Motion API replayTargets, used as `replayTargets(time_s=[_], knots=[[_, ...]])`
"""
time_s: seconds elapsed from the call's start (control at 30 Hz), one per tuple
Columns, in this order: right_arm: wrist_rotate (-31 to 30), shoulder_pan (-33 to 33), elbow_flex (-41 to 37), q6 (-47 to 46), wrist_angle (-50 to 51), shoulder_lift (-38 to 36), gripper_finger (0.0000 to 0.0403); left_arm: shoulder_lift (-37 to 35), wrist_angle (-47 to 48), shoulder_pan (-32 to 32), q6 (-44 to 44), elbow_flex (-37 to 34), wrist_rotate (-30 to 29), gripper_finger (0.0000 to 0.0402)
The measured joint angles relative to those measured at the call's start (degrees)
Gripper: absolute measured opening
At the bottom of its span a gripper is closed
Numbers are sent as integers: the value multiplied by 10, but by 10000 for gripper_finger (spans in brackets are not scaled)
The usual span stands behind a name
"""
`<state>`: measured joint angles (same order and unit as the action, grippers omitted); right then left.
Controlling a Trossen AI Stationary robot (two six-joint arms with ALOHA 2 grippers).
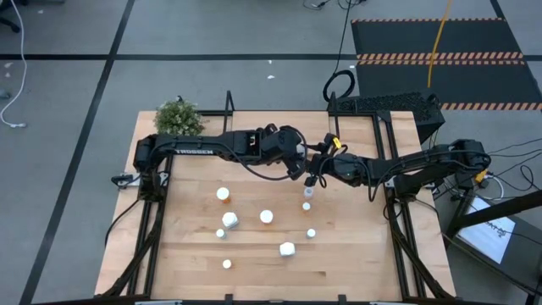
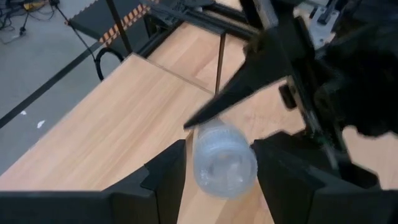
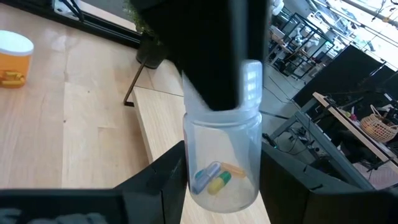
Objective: Pick and place medicine bottles onto shelf by color
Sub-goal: Put the left transparent pill bottle on the shelf
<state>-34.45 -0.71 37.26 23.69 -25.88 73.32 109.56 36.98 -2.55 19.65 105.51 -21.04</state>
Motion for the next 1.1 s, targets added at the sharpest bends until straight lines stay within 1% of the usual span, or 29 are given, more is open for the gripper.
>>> replayTargets(time_s=[0.13, 0.4, 1.1], knots=[[0, 0, 0, 0, 0, 0, 162, 0, -6, 0, -1, 0, 0, 186], [0, 0, 0, 0, 0, 0, 162, 0, 18, 0, 4, 0, 1, 186], [0, 0, 0, 0, -9, 0, 162, -1, 18, 0, 1, 0, 2, 186]])
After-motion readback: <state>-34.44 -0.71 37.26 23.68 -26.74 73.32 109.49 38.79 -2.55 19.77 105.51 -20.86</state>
